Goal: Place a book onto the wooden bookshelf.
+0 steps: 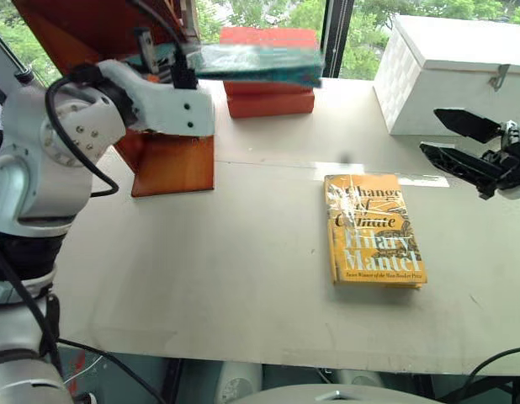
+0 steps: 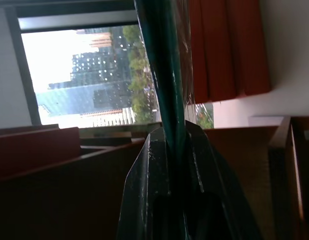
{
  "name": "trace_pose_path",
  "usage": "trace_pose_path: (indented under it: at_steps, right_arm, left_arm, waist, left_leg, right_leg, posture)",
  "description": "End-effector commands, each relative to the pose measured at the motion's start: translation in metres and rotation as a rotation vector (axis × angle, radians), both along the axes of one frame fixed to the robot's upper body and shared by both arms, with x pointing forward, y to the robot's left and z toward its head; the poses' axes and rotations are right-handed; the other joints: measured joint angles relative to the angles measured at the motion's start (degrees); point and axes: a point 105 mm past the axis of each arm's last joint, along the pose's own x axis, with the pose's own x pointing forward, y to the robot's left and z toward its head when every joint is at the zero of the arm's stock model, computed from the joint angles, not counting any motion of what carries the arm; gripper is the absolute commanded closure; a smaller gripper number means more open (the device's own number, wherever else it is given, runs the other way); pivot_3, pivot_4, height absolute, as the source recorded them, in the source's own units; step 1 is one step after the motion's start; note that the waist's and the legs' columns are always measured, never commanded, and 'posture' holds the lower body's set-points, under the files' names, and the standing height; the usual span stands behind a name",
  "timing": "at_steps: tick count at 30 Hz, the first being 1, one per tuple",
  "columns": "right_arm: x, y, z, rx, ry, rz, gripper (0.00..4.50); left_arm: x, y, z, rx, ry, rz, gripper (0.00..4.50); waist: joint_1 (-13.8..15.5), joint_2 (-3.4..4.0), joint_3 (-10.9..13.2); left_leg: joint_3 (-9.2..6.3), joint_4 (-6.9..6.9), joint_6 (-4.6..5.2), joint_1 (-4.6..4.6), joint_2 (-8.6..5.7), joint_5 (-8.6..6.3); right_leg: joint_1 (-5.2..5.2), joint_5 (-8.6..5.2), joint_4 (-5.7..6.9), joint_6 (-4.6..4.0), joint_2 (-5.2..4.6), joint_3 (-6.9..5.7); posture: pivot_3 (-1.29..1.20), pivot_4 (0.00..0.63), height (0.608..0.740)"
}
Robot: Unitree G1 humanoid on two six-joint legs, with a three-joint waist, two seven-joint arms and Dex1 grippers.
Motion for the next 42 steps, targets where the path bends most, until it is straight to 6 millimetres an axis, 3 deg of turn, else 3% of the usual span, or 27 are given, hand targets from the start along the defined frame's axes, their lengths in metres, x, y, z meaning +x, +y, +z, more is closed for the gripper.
trace_pose_path:
  at_steps: [1,9,15,19,24,26,27,34,35,38,42]
  right_arm:
    - [0.0,0.002,0.01,0.004,-0.054,0.018,0.0]
    - [0.003,0.005,0.01,0.01,-0.06,0.036,0.0]
    - [0.003,0.003,0.008,0.005,-0.061,0.029,0.0]
    - [0.004,0.001,0.007,0.001,-0.062,0.02,0.0]
    - [0.005,0.005,0.008,-0.003,-0.072,0.028,0.0]
    - [0.006,0.005,0.009,-0.003,-0.076,0.03,0.0]
    - [0.006,0.005,0.009,-0.003,-0.076,0.03,0.0]
    - [0.008,0.002,0.007,-0.006,-0.069,0.016,0.0]
    - [0.008,0.001,0.007,-0.006,-0.068,0.013,0.0]
    - [0.008,-0.002,0.005,0.007,-0.057,-0.003,0.0]
    - [0.008,-0.011,-0.01,0.014,-0.012,-0.046,0.0]
  left_arm:
    - [-0.009,0.016,0.023,0.011,-0.085,0.072,4.46]
    - [-0.009,0.043,0.008,0.036,-0.004,0.188,4.46]
    - [-0.01,0.047,0.006,0.02,0.012,0.22,4.46]
    - [-0.018,0.064,-0.002,-0.004,0.074,0.33,4.46]
    - [-0.021,0.07,-0.007,-0.039,0.086,0.374,4.46]
    - [-0.021,0.07,-0.005,-0.058,0.07,0.381,3.72]
    - [-0.022,0.072,-0.004,-0.066,0.066,0.392,3.57]
    - [-0.029,0.081,0.001,-0.141,-0.002,0.466,0.26]
    - [-0.03,0.082,0.004,-0.151,-0.025,0.472,0.05]
    - [-0.036,0.083,0.011,-0.186,-0.092,0.49,0.05]
    - [-0.043,0.064,0.013,-0.36,-0.21,0.409,0.05]
  waist:
    - [0.27,-0.02,0.02]
    - [0.59,-0.03,0.04]
    - [0.46,-0.03,0.04]
    - [0.01,-0.03,0.04]
    - [-0.16,-0.02,0.03]
    - [-0.18,-0.02,0.04]
    - [-0.17,-0.02,0.04]
    - [0.04,-0.03,0.04]
    - [0.05,-0.03,0.04]
    - [0.07,-0.03,0.04]
    - [0.44,-0.04,0.03]
  left_leg:
    - [0.0,0.02,0.0,0.0,0.02,0.0]
    - [0.06,0.04,0.0,-0.02,0.05,0.0]
    - [0.1,0.08,0.0,0.01,0.07,0.0]
    - [0.12,0.13,-0.01,0.04,0.08,0.0]
    - [0.16,0.13,0.0,0.21,0.13,0.0]
    - [0.16,0.13,0.0,0.21,0.15,0.0]
    - [0.17,0.13,0.0,0.2,0.15,0.0]
    - [0.2,0.12,0.0,0.0,0.15,0.0]
    - [0.2,0.12,-0.01,-0.01,0.15,0.0]
    - [0.2,0.12,0.0,-0.03,0.14,0.0]
    - [0.19,0.12,0.0,-0.03,0.13,0.0]
  right_leg:
    - [0.0,0.0,0.03,0.0,0.01,-0.02]
    - [-0.06,0.0,0.09,-0.01,-0.01,-0.04]
    - [-0.18,-0.01,0.4,-0.02,0.01,-0.03]
    - [-0.19,-0.01,0.49,-0.03,0.01,-0.01]
    - [-0.2,-0.08,0.72,-0.12,0.07,0.02]
    - [-0.22,-0.08,0.73,-0.13,0.08,0.02]
    - [-0.22,-0.08,0.73,-0.14,0.08,0.03]
    - [-0.43,-0.08,0.74,-0.13,0.08,0.04]
    - [-0.45,-0.09,0.73,-0.14,0.08,0.04]
    - [-0.47,-0.08,0.73,-0.14,0.08,0.04]
    - [-0.46,-0.06,0.75,-0.1,0.07,0.04]
  posture:
    - [0.0,0.15,0.72]
    - [0.0,0.15,0.72]
    - [0.0,0.15,0.72]
    - [0.0,0.15,0.72]
    - [0.0,0.15,0.72]
    - [0.0,0.15,0.72]
    - [0.0,0.15,0.72]
    - [0.0,0.15,0.72]
    - [0.0,0.15,0.72]
    - [0.0,0.15,0.72]
    - [0.0,0.15,0.72]
